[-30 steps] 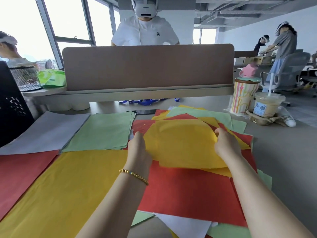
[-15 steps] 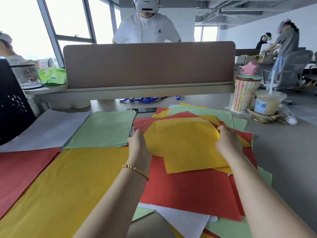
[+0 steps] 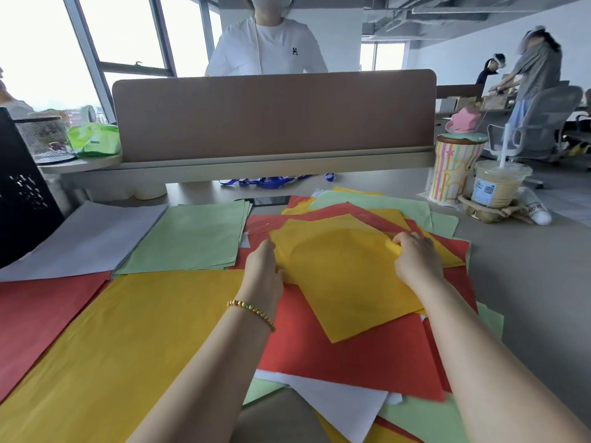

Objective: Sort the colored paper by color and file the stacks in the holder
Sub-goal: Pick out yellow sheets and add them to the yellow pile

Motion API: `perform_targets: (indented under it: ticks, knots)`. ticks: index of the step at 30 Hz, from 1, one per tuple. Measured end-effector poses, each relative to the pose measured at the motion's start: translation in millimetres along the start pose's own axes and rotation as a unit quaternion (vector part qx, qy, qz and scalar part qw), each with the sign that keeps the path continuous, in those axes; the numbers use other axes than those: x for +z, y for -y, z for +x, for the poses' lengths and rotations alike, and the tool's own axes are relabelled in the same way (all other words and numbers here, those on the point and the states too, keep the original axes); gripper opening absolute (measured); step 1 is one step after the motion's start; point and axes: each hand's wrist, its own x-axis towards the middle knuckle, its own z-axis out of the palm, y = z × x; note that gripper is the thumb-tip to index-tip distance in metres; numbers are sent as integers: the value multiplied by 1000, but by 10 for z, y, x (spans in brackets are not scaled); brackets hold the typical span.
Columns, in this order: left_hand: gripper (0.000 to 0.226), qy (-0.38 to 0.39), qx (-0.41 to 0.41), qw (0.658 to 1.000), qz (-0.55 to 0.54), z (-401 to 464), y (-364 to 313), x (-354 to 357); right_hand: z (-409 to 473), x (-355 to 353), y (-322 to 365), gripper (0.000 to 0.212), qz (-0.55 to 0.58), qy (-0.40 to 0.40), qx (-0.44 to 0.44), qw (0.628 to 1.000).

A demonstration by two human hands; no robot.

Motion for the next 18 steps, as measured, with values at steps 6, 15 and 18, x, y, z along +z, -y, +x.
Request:
perform_targets:
  ticks: [6,15,18]
  knots:
    - [54,-29,3,1000,10,12,31,10,-8,13,17,48,12,-5,-21,1000]
    - [40,18,-26,992,-119,-49,45,-9,-27,41,52,47,-22,31,0,999]
    - [40,71,0,996,62,-29,133,6,-28,34,51,49,-10,30,2,1000]
